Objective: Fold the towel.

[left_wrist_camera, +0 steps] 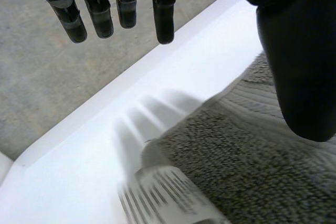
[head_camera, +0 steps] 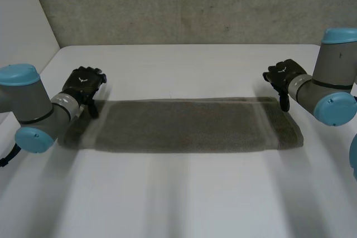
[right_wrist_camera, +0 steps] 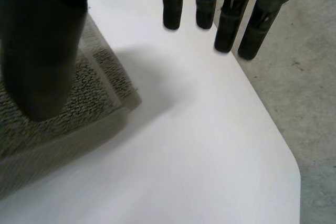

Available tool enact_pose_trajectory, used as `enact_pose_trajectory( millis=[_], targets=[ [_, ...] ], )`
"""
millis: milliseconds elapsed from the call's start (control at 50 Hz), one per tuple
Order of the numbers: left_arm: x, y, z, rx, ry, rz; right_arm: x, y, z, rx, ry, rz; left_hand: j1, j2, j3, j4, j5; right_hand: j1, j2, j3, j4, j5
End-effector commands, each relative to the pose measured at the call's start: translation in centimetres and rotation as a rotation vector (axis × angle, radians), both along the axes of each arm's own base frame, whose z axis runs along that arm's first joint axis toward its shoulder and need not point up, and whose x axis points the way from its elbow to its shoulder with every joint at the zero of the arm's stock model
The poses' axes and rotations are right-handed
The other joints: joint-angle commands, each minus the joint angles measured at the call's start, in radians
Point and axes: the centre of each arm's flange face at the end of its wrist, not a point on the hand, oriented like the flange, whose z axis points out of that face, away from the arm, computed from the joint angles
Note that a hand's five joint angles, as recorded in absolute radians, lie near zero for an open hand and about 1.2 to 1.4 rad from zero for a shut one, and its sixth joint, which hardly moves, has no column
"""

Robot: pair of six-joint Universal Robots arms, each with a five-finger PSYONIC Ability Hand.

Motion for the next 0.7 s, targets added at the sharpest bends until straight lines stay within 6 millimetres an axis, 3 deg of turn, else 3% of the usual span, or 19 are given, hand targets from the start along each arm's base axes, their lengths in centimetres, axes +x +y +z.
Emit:
enact_pose_trajectory(
  millis=[20, 100, 180, 220, 280, 320, 440, 500, 600, 700],
  targets=[
    [0.4, 0.0, 1.0, -0.009, -0.012, 0.059, 0.3, -0.1, 1.4, -0.013, -0.080, -0.022, -0.009, -0.009, -0.009, -0.011, -0.021, -0.129, -0.117, -0.132, -0.133, -0.094],
    [0.6, 0.9, 2.2, 0.018, -0.018, 0.068, -0.1, 0.4, 4.4, -0.021, -0.201, -0.056, 0.000, 0.000, 0.000, -0.002, -0.013, -0.129, -0.117, -0.132, -0.133, -0.094],
    [0.8, 2.2, 3.0, 0.040, -0.021, 0.068, -0.5, 1.7, 5.4, 0.008, -0.226, -0.058, 0.006, 0.006, 0.006, 0.004, -0.007, -0.129, -0.117, -0.132, -0.133, -0.094],
    [0.9, 3.7, 3.8, 0.050, -0.019, 0.059, -1.0, 3.7, 6.2, 0.041, -0.225, -0.048, 0.012, 0.011, 0.012, 0.010, -0.001, -0.129, -0.117, -0.132, -0.133, -0.094],
    [1.0, 4.4, 4.2, 0.052, -0.017, 0.056, -1.2, 4.8, 6.4, 0.058, -0.222, -0.045, 0.012, 0.011, 0.012, 0.010, -0.001, -0.129, -0.117, -0.132, -0.133, -0.094],
    [1.2, 5.9, 4.9, 0.054, -0.016, 0.052, -1.7, 7.0, 5.9, 0.107, -0.212, -0.047, 0.012, 0.011, 0.012, 0.010, -0.001, -0.129, -0.117, -0.132, -0.133, -0.094],
    [1.5, 8.1, 5.5, 0.043, -0.011, 0.053, -2.5, 10.4, 4.0, 0.150, -0.180, -0.034, 0.014, 0.014, 0.015, 0.013, 0.002, -0.075, -0.063, -0.078, -0.079, -0.040],
    [1.6, 8.5, 5.4, 0.041, -0.011, 0.054, -2.6, 11.1, 3.3, 0.152, -0.164, -0.030, 0.015, 0.014, 0.015, 0.013, 0.002, -0.075, -0.062, -0.078, -0.078, -0.040],
    [1.9, 9.9, 5.6, 0.024, -0.008, 0.056, -3.1, 12.7, 0.6, 0.167, -0.112, -0.020, 0.020, 0.020, 0.021, 0.019, 0.008, -0.075, -0.062, -0.078, -0.078, -0.040],
    [1.9, 10.5, 5.3, 0.034, -0.008, 0.054, -3.5, 12.1, -0.9, 0.142, -0.112, -0.036, 0.015, 0.014, 0.015, 0.013, 0.002, -0.019, -0.007, -0.022, -0.023, 0.016]
  ],
)
